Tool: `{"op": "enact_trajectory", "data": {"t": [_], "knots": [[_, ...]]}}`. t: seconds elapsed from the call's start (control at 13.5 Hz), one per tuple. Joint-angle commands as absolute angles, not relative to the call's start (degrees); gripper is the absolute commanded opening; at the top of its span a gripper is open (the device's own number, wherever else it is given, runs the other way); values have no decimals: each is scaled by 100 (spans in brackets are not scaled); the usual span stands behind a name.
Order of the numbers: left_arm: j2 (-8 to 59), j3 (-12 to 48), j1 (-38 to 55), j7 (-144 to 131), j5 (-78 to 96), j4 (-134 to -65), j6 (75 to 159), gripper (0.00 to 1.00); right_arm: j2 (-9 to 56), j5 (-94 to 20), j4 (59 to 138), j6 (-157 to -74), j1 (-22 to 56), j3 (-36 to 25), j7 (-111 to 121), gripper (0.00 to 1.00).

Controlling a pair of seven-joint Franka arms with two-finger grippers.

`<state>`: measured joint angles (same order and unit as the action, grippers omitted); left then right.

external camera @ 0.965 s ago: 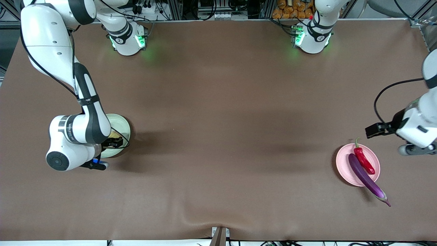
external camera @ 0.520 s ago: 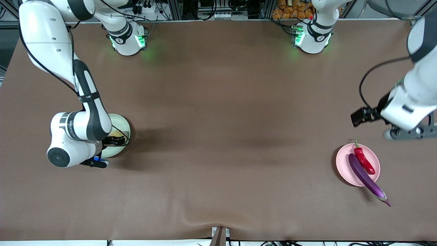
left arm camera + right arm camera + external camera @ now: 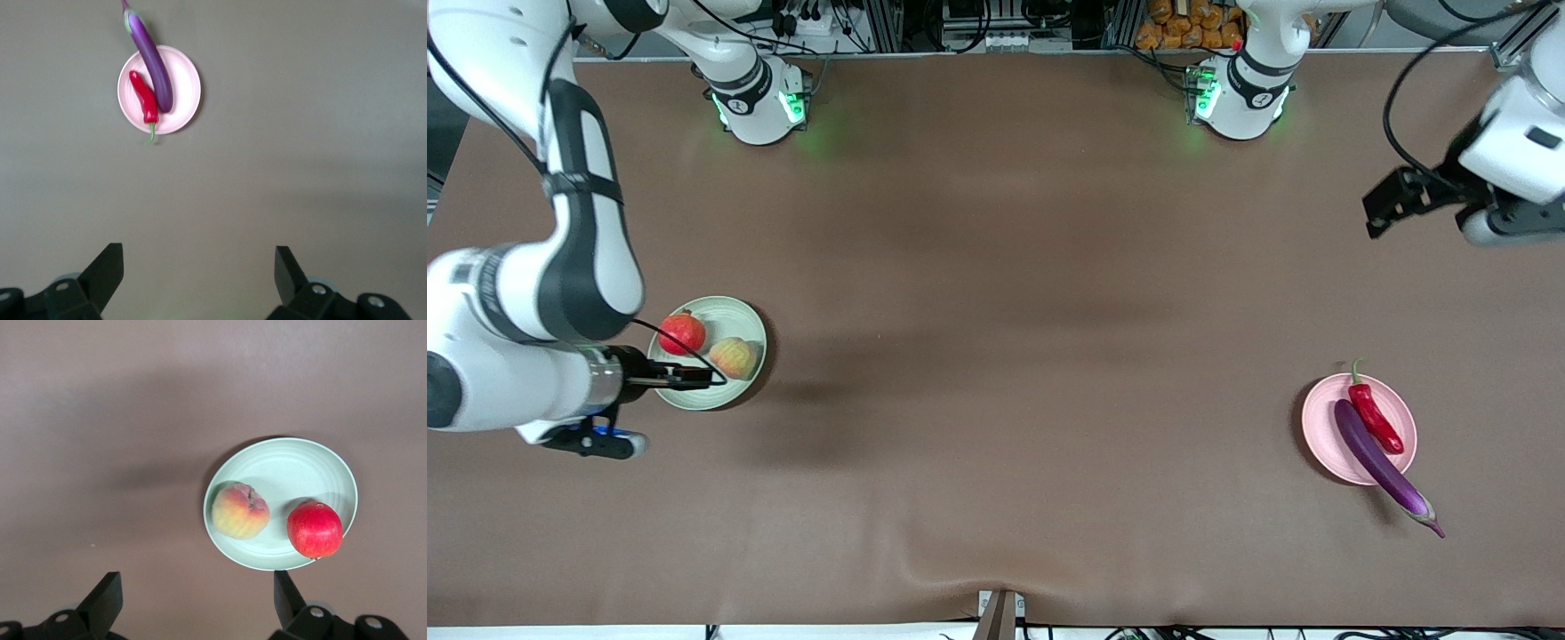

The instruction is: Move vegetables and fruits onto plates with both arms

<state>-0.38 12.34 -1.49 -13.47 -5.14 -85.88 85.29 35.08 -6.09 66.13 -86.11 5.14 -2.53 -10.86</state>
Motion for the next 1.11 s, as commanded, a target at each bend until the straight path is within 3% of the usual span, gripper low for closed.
{"op": "enact_trajectory", "data": {"t": [0.0,0.3,0.52,1.04], "knots": [[-676,1107,-193,-1231,-361,-9377,8604,100,3359,-712,6232,-8421,440,-203,-1002,100],[-853,731,-97,-1230,-37,-9369,8333,100,2262,-738,6275,-8078,509,-211,-836,100],[-1001,431,220,-1274,-9,-9334,8236,100,1742,-765,6380,-7200,387,-263,307,100],[-835,457,158,-1108,-70,-8886,8209,100,-261,-598,8583,-7855,44,-211,290,100]]}}
